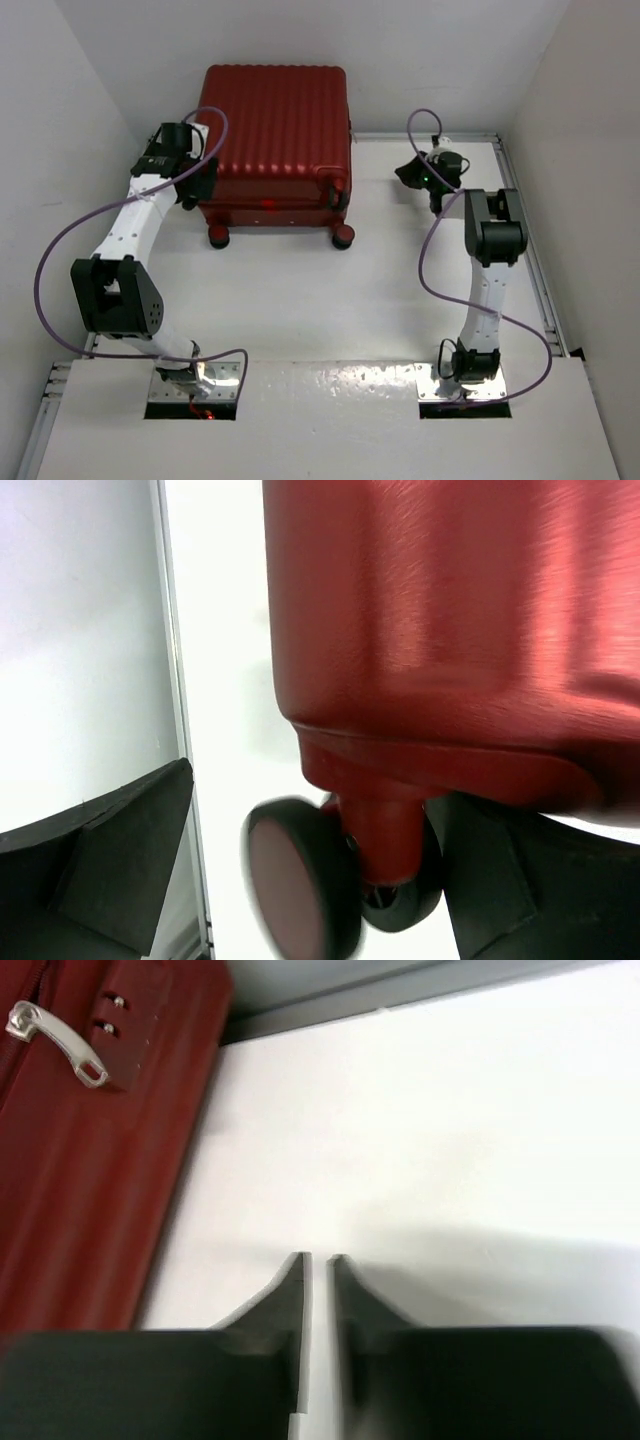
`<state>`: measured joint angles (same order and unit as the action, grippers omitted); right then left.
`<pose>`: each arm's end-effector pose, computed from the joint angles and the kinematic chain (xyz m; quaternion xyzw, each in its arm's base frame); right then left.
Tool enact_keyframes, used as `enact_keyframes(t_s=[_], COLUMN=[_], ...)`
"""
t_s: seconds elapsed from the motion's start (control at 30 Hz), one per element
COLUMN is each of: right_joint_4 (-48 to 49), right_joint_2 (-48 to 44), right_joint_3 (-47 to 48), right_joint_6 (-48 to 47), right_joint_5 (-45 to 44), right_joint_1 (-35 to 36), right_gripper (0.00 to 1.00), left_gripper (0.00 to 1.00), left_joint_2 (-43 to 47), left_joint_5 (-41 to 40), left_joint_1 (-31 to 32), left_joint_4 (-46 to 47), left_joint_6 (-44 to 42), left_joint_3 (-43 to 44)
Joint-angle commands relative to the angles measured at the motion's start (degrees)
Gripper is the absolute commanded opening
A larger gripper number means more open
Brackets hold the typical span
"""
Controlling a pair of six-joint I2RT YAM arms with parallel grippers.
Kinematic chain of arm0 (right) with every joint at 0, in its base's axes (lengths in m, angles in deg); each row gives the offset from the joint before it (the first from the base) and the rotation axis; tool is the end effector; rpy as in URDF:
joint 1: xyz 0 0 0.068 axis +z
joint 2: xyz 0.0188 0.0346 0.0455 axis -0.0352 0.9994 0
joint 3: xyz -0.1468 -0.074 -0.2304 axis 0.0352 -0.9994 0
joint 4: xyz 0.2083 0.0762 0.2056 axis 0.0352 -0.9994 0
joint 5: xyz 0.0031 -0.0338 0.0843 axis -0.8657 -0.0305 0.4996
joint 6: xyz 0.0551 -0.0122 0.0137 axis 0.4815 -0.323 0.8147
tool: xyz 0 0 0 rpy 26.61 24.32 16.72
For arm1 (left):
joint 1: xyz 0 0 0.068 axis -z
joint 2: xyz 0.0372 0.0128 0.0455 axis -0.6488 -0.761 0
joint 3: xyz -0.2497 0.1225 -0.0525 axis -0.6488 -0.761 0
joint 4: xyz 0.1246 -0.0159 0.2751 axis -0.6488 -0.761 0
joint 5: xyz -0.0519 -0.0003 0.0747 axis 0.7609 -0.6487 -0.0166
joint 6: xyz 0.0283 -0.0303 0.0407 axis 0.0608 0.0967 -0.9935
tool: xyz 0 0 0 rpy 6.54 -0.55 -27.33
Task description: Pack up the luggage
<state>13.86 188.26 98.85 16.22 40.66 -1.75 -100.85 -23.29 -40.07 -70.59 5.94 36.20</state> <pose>0.5173 0.0173 0.0811 0.0985 0.7845 0.2962 0.5359 0.3917 0.0094 0.3286 0.0068 0.9195 0.1574 0.3602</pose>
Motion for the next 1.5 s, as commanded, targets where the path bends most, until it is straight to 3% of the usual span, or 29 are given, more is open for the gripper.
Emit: enact_keyframes(t_s=[0.0,0.03,0.17,0.43,0.77,1.0,1.1,1.33,1.47], right_joint_4=[-4.86,-5.85,-8.67,-13.06,-13.33,-9.19,-13.39,-25.87,-32.31], right_joint_2=[-7.36,-6.84,-4.03,-3.31,-11.04,-17.45,-24.04,-38.03,-40.31], right_joint_3=[-2.84,-2.93,-1.62,-6.09,-20.68,-25.95,-28.5,-32.03,-30.18], right_joint_6=[7.41,8.55,22.49,31.05,34.58,29.51,23.52,8.33,1.98], right_joint_5=[5.12,7.22,11.8,10.14,9.53,10.67,8.56,5.05,3.64], right_joint_1=[0.6,0.78,4.72,14.91,27.4,36.81,36.56,26.73,19.87], right_gripper=[0.05,0.01,0.0,0.0,0.0,0.0,0.02,0.34,0.39], left_gripper=[1.0,1.0,1.0,1.0,1.0,1.0,1.0,1.0,1.0], left_joint_2=[3.59,3.6,7.02,13.88,18.81,20.56,21.09,23.9,22.95], left_joint_5=[-1.05,0.35,4.05,7.56,18.02,36.64,40.34,42.9,42.37], left_joint_1=[0.23,0.23,0.23,0.23,0.23,1.54,3.56,8.05,11.3], left_joint_4=[13.65,14.17,14.18,10.75,4.16,-2.24,-5.15,-12.54,-10.89], left_joint_6=[2.7,1.91,1.91,8.49,9.11,8.59,6.31,-0.82,2.16], left_joint_3=[5.13,5.13,5.13,5.13,-0.14,-4.53,-5.32,-8.75,-8.76])
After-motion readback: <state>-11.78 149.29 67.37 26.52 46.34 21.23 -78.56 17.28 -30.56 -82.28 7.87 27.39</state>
